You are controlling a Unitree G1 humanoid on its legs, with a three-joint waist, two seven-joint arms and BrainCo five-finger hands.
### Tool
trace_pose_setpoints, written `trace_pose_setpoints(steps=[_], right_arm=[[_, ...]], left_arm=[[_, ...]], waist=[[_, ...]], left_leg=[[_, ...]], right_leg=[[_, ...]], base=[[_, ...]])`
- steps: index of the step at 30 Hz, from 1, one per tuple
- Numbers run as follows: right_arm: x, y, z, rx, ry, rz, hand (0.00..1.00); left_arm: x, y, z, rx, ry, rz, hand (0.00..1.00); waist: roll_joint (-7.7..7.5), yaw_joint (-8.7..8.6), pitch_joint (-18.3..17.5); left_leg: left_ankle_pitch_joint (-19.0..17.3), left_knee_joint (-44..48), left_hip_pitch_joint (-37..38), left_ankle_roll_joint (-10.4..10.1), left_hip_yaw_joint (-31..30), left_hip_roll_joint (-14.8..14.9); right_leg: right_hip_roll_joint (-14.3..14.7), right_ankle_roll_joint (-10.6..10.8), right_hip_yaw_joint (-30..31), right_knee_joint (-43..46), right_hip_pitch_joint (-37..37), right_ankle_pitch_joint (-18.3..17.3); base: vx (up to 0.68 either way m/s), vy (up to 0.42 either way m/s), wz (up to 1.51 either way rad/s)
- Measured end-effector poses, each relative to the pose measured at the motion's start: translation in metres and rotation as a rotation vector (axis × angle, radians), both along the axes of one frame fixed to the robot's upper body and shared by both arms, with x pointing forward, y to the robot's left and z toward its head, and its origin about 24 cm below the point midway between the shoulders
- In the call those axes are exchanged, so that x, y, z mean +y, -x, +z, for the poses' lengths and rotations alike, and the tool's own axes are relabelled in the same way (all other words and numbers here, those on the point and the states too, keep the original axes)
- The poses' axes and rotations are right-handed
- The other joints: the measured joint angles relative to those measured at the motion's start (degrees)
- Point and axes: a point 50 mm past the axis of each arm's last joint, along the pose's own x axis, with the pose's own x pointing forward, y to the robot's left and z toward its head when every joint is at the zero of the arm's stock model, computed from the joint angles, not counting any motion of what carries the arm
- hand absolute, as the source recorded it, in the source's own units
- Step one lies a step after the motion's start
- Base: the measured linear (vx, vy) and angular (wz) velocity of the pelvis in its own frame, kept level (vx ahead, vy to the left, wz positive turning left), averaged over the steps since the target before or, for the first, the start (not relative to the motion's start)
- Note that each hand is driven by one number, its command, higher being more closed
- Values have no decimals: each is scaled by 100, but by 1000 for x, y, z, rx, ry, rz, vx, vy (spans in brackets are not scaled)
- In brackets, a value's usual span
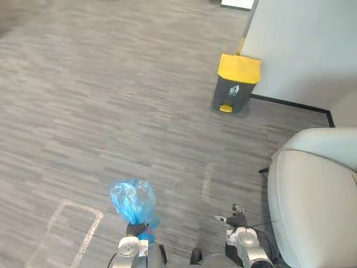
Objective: Gather rubbish on tea table into small bin, then transfer packed bag to large trash can.
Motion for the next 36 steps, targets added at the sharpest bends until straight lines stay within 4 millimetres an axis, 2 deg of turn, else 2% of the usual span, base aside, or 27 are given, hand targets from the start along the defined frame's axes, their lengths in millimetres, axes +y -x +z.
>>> trace_pose_setpoints(steps=[1, 2, 4, 6, 8, 9, 10, 12, 13, 14, 16, 17, 18, 19, 20, 21, 22, 24, 25, 26, 27, 29, 31, 32, 34, 35, 36], right_arm=[[-5, 6, -2, 15, 12, -10, 0], [-5, 11, -5, 41, 4, -20, 0], [7, 17, -9, 57, -32, -30, 0], [9, 16, -8, 52, -39, -30, 0], [9, 16, -8, 56, -36, -25, 0], [9, 16, -8, 54, -34, -26, 0], [9, 21, -11, 71, -34, -26, 0], [7, 31, -15, 106, -34, -35, 0], [6, 34, -17, 120, -33, -38, 0], [6, 32, -17, 117, -30, -36, 0], [3, 26, -17, 119, -20, -20, 0], [2, 24, -17, 126, -12, -7, 0], [-3, 28, -21, 155, 7, 5, 0], [-7, 24, -20, 154, 22, 16, 0], [-9, 18, -17, 140, 28, 17, 0], [-14, 11, -14, 122, 41, 7, 0], [-22, 12, -14, 130, 59, -1, 0], [-22, 19, -17, 157, 62, 1, 0], [-18, 23, -19, 163, 56, 8, 0], [-16, 26, -20, 170, 54, 14, 0], [-9, 26, -19, 160, 47, 35, 0], [-4, 24, -19, 151, 38, 43, 0], [3, 22, -18, 143, 18, 40, 0], [3, 22, -18, 142, 16, 36, 0], [4, 21, -18, 141, 10, 26, 0], [1, 22, -16, 131, 11, 6, 0], [-5, 24, -16, 131, 25, -3, 0]], left_arm=[[-7, 2, -2, 7, 21, 4, 100], [-10, 2, -4, 21, 27, -2, 100], [-4, -4, 0, 0, 9, -3, 100], [-3, -3, -1, 7, 6, -2, 100], [0, 2, -2, 18, -6, -11, 100], [1, 4, -3, 25, -20, -33, 100], [4, 5, -3, 31, -38, -58, 100], [7, 4, -2, 31, -53, -78, 100], [8, 3, -3, 34, -53, -75, 100], [7, 2, -3, 37, -48, -73, 100], [7, 2, -6, 58, -46, -75, 100], [10, 3, -8, 70, -51, -74, 100], [12, 4, -9, 87, -58, -74, 100], [11, 3, -10, 90, -51, -75, 100], [12, 4, -10, 90, -52, -68, 100], [12, 0, -9, 83, -52, -68, 100], [10, -4, -8, 76, -47, -64, 100], [8, -7, -7, 60, -41, -63, 100], [6, -8, -6, 52, -26, -44, 100], [4, -8, -6, 47, -16, -34, 100], [-2, -6, -5, 32, 13, -10, 100], [-3, 1, -6, 41, 18, -4, 100], [1, -2, -2, 14, 19, 4, 100], [1, -3, -1, 8, 21, 4, 100], [1, -6, 0, -4, 24, 8, 100], [-2, -5, -1, 0, 36, 16, 100], [-8, -3, -2, 7, 53, 17, 100]], waist=[[243, 0, -54], [185, -4, -7], [-33, -2, -31], [-44, 30, -29], [-124, 94, -32], [-135, 56, -50], [-167, -42, -74], [-177, -128, -74], [-227, -137, -90], [-238, -152, -85], [-219, -226, -64], [-247, -310, -53], [-268, -388, -6], [-136, -330, 9], [-120, -288, 52], [-89, -333, 120], [-67, -360, 107], [-8, -375, 116], [41, -394, 132], [80, -395, 142], [206, -290, 150], [212, -238, 148], [116, -84, 147], [110, -54, 153], [43, -5, 196], [47, -5, 191], [244, -5, 93]], left_leg=[[754, -1072, 113, -176, -325, 136], [900, -943, 161, -142, -156, 54], [684, -1053, 261, -49, 102, -177], [359, -927, 400, -22, 296, -210], [227, -1254, 912, 15, 795, -258], [215, -1435, 1117, 26, 889, -321], [193, -1633, 1360, 27, 944, -380], [136, -1872, 1646, -4, 945, -390], [125, -1993, 1801, 42, 940, -375], [67, -2029, 1896, 29, 943, -321], [-7, -2165, 2172, -61, 946, -182], [-29, -2215, 2380, -188, 926, -142], [-135, -2292, 2644, -346, 634, -166], [-91, -2323, 2668, -293, 404, -75], [22, -2411, 2650, -200, 196, -147], [236, -2564, 2716, -149, -5, -246], [354, -2532, 2860, -251, -44, -225], [361, -1872, 2843, -266, -210, -83], [485, -624, 2402, -462, -372, 131], [698, 119, 2093, -526, -403, 269], [1014, 1919, 1322, -519, -451, 633], [685, 2635, 829, -399, -379, 740], [228, 2129, 254, -198, 10, 672], [176, 1932, 224, -168, 66, 653], [172, 730, 27, -103, 146, 397], [429, -248, 1, -90, 104, 242], [914, -1160, 21, -131, -30, 187]], right_leg=[[66, 304, 83, 103, 34, -237], [-85, 465, 246, 265, 19, -413], [-351, 466, 296, 244, -50, -403], [-449, 501, 563, 473, -120, -390], [-616, 650, 873, 1594, -590, -413], [-693, 845, 844, 2278, -935, -276], [-790, 997, 772, 3071, -1336, 61], [-823, 771, 547, 3749, -1742, 15], [-810, 615, 255, 3814, -2019, -313], [-769, 493, -11, 3680, -2213, -461], [-519, 313, -420, 2994, -2524, -466], [-310, 196, -514, 2056, -2609, -90], [-114, -193, -499, 1251, -2424, 822], [2, -256, -571, 1116, -2282, 869], [-2, -309, -538, 1216, -2327, 804], [-43, -310, -501, 1467, -2380, 577], [-70, -294, -504, 1714, -2338, 233], [22, -295, -632, 1619, -1954, 11], [167, -276, -742, 1265, -1496, -46], [258, -287, -753, 1071, -1263, -48], [491, -368, -656, 686, -752, -76], [552, -405, -475, 481, -432, -115], [433, -350, -150, 139, 45, -83], [399, -343, -125, 97, 112, -84], [153, -133, -2, -43, 371, -162], [54, 56, 35, -68, 447, -275], [92, 262, 96, -53, 453, -405]], base=[[631, 545, -143], [313, 387, -32], [259, 274, -30], [236, 226, -82], [209, 175, -104], [175, 71, -51], [290, 79, -41], [288, 11, -20], [334, -72, -16], [436, -129, -16], [410, -157, 3], [505, -167, 25], [626, -174, 8], [507, -117, -15], [406, -112, -27], [363, -124, -9], [367, -129, 4], [380, -138, 22], [369, -147, 30], [401, -76, -1], [378, 22, -40], [281, 54, -56], [328, 90, -66], [347, 133, -49], [360, 213, -31], [412, 320, -25], [336, 303, -23]])
